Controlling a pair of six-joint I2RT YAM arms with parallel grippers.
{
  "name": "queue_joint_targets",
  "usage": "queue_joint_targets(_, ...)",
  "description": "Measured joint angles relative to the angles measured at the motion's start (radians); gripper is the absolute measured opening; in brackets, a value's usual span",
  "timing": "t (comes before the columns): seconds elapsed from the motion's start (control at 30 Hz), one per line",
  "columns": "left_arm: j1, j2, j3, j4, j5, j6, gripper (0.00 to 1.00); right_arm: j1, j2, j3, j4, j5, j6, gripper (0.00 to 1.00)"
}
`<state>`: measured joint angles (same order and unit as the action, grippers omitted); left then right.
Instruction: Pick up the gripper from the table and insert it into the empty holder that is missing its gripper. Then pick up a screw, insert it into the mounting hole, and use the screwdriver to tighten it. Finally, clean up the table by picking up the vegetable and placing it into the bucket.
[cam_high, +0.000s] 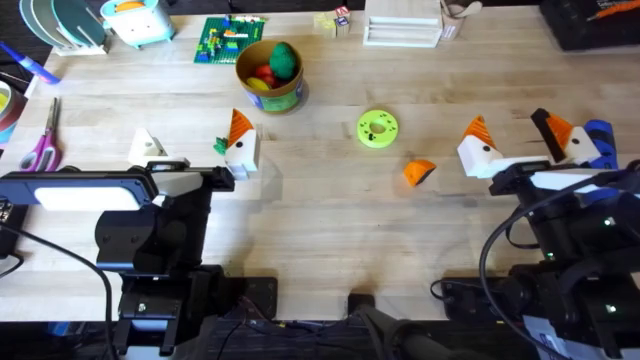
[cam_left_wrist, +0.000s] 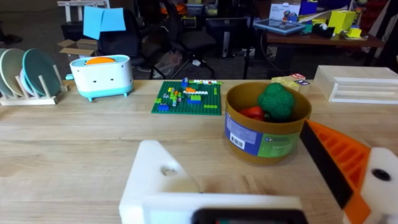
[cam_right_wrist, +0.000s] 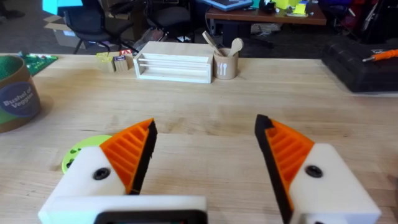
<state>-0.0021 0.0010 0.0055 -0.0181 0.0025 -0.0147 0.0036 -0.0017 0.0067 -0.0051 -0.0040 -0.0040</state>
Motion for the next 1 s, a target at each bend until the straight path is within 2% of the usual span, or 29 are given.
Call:
queue_joint_targets(0.23, 0.0, 0.0, 0.0, -0.001, 0.0, 0.0, 0.993, 0.0, 0.0, 0.0, 0.009, 0.0, 0.0, 0.979)
queue_joint_targets(0.3, 0.0, 0.0, 0.002, -0.02, 0.0, -0.013, 0.993, 0.0, 0.004, 0.0, 0.083, 0.0, -0.001, 0.979)
queue_joint_targets(0.37, 0.0, 0.0, 0.011, -0.076, -0.012, -0.04, 0.993, 0.0, 0.003, 0.002, 0.179, -0.009, -0.001, 0.979)
queue_joint_targets(0.47, 0.0, 0.005, 0.073, -0.207, -0.036, -0.081, 0.993, 0.0, 0.004, 0.03, 0.127, -0.022, 0.005, 0.98)
queue_joint_targets(0.57, 0.0, 0.04, 0.198, -0.376, -0.054, -0.103, 0.993, 0.0, 0.031, 0.101, -0.041, -0.028, 0.031, 0.98)
queue_joint_targets(0.7, 0.0, 0.149, 0.421, -0.594, -0.061, -0.117, 0.993, 0.0, 0.126, 0.281, -0.274, -0.038, 0.057, 0.98)
queue_joint_targets(0.9, 0.0, 0.418, 0.795, -0.973, -0.071, -0.125, 0.993, 0.0, 0.346, 0.614, -0.608, -0.042, 0.066, 0.98)
queue_joint_targets(1.0, 0.0, 0.549, 0.943, -1.105, -0.07, -0.125, 0.993, 0.0, 0.462, 0.765, -0.765, -0.042, 0.069, 0.98)
